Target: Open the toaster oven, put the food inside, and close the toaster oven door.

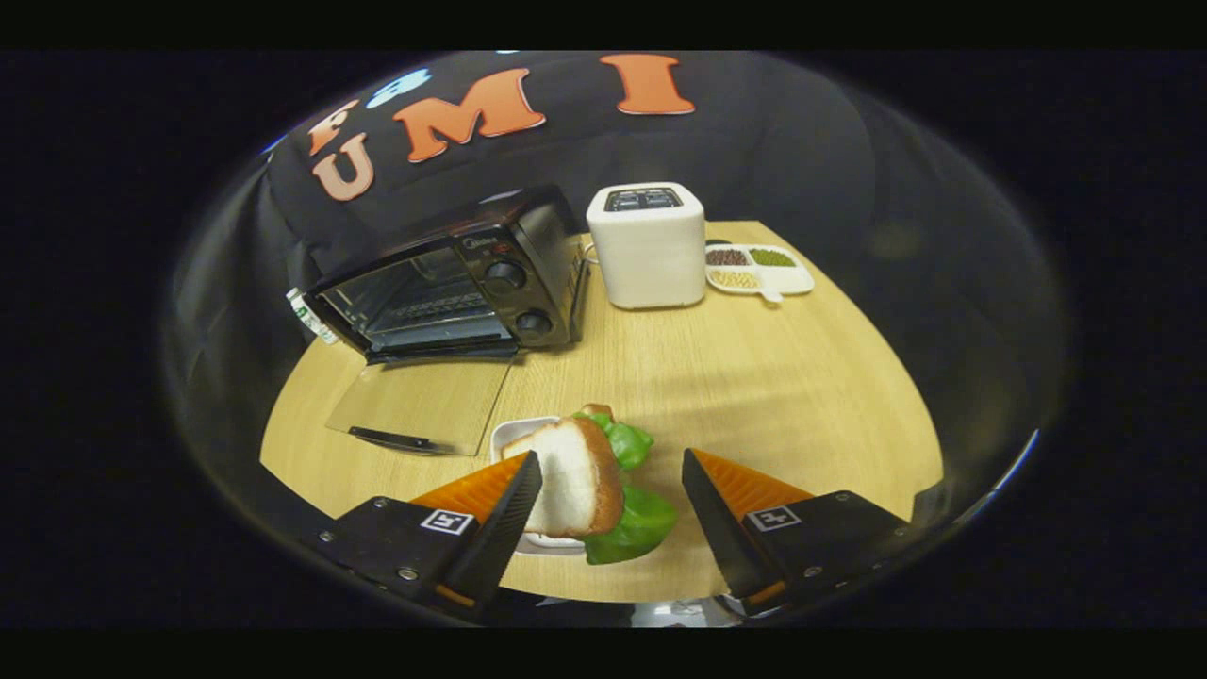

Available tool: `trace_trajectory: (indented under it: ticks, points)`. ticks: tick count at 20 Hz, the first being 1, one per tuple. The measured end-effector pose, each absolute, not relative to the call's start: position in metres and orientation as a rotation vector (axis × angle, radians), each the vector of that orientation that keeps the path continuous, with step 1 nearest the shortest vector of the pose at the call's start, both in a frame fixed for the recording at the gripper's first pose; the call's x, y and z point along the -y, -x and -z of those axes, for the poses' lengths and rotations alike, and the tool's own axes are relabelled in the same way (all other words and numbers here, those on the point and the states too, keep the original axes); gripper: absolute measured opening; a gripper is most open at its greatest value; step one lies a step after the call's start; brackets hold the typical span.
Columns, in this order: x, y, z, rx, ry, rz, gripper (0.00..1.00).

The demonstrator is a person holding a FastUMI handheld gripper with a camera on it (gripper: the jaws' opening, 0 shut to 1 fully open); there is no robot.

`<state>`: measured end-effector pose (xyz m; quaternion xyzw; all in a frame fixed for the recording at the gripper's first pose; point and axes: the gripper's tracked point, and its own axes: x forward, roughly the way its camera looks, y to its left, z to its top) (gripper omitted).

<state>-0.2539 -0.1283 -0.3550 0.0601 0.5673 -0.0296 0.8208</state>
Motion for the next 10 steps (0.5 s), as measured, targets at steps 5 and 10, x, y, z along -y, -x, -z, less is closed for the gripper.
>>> trace_trajectory:
  ticks: [5,10]
  points:
    - [0.113,0.264,0.368,-1.254,-0.319,0.089,0.72]
    - [0.094,0.26,0.353,-1.261,-0.364,0.048,0.46]
